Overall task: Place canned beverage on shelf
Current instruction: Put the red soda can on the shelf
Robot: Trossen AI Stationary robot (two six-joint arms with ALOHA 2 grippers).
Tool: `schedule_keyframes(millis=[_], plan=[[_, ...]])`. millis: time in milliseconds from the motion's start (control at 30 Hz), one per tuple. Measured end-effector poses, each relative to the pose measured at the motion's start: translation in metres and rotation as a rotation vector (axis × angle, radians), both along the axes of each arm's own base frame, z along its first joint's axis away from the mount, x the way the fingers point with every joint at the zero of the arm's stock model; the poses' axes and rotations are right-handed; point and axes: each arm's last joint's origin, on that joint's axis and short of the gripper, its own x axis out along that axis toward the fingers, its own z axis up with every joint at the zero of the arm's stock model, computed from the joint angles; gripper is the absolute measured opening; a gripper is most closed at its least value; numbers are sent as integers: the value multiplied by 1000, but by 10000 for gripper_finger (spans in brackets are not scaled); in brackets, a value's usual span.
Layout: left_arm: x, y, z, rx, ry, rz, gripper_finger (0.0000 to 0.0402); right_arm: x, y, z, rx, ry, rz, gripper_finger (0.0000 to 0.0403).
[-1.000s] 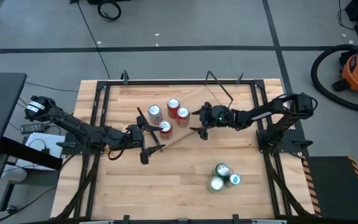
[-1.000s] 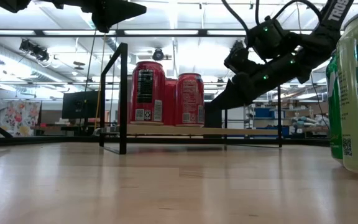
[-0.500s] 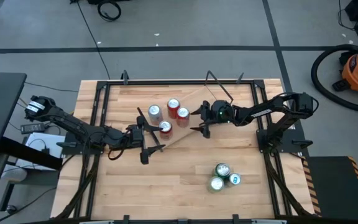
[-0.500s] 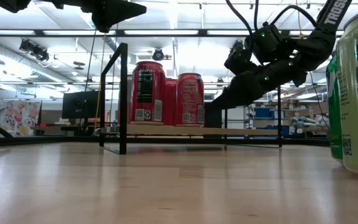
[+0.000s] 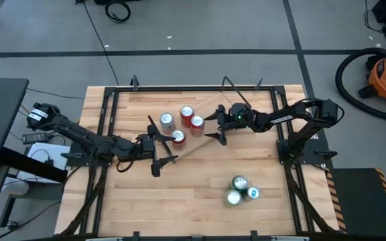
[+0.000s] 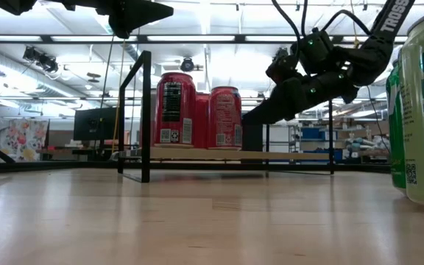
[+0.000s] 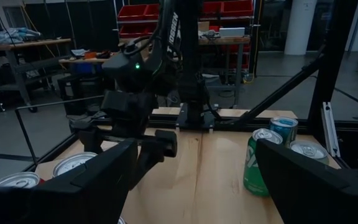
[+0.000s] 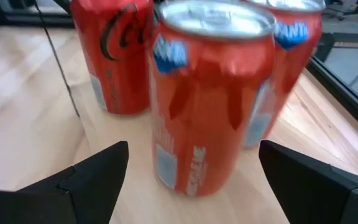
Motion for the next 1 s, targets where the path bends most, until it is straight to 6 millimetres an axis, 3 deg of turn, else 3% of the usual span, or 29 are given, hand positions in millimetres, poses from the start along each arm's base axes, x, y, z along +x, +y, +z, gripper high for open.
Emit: schedule_keyframes(millis=[333, 1000], plan=[[0, 0, 0, 0, 0, 1, 336, 11, -2, 15, 12, -49, 28, 372], [0, 0, 0, -1, 1, 1, 336, 6, -19, 10, -76, 23, -222, 372]])
